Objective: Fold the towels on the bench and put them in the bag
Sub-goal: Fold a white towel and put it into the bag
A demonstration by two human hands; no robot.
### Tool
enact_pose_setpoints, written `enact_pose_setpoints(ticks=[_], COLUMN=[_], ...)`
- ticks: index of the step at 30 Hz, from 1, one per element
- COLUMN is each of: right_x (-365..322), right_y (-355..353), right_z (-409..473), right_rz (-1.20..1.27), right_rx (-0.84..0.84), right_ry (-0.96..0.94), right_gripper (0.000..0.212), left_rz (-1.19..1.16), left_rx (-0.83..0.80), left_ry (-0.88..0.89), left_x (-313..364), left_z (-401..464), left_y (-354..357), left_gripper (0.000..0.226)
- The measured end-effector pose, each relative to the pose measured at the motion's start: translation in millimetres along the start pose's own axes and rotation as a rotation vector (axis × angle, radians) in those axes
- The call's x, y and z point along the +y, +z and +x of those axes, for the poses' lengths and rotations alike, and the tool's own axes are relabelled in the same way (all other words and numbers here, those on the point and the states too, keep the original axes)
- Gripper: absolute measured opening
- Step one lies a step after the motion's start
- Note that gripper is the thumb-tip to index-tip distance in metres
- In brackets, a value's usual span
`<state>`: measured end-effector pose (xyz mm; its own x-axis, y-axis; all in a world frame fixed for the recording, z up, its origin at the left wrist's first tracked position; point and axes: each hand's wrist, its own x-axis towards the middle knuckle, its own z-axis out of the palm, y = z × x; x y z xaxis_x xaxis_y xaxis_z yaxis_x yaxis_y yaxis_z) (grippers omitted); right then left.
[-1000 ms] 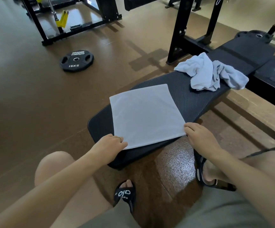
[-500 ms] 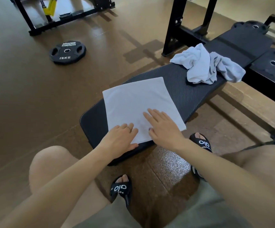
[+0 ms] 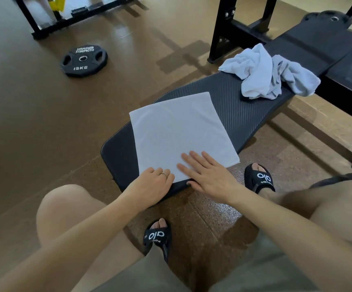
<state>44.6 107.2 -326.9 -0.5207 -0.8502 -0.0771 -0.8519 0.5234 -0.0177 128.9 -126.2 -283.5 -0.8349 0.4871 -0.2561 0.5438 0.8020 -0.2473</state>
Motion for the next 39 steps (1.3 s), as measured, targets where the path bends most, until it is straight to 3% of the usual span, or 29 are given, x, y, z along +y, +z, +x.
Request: enact_pose_setpoints(ticks=[8,13,17,21,27,33,39], right_x=[0.3,-3.0,-5.0,-1.3,37.9,93.0,92.3], right_y=[0.2,-6.6,-20.8,-33.7,-29.5,-25.0,-35.2], right_z=[-1.7,-1.3,13.4,51.9,110.0,118.0,158.9], right_rz=[0.027,0.067,0.118,0.200,0.260,0.259,0.245], right_rx=[-0.004,-0.031,0.060,0.121,0.025,0.047,0.002], right_ry=[-0.012,0.009,0.044,0.171,0.321,0.639,0.399], right_gripper=[0.056,0.057,0.053,0.057,0.060,0.063,0.063], left_rz=[0.022,-0.150,-0.316,-0.478,-0.596,-0.520,-0.505], left_rx=[-0.040,-0.016,0.145,0.164,0.014,0.067,0.018], left_ry=[0.041,0.004,-0.336,-0.648,-0.809,-0.830,-0.807], left_x=[1.8,-5.2,-21.7,-40.6,-58.9,-52.2,-55.8], left_z=[0.5,1.9,20.2,61.0,93.5,89.9,88.4], left_y=[-6.6,-18.5,-30.3,-28.2,12.0,28.3,28.3], left_gripper=[0.025,0.029,0.030,0.063,0.074,0.076,0.079])
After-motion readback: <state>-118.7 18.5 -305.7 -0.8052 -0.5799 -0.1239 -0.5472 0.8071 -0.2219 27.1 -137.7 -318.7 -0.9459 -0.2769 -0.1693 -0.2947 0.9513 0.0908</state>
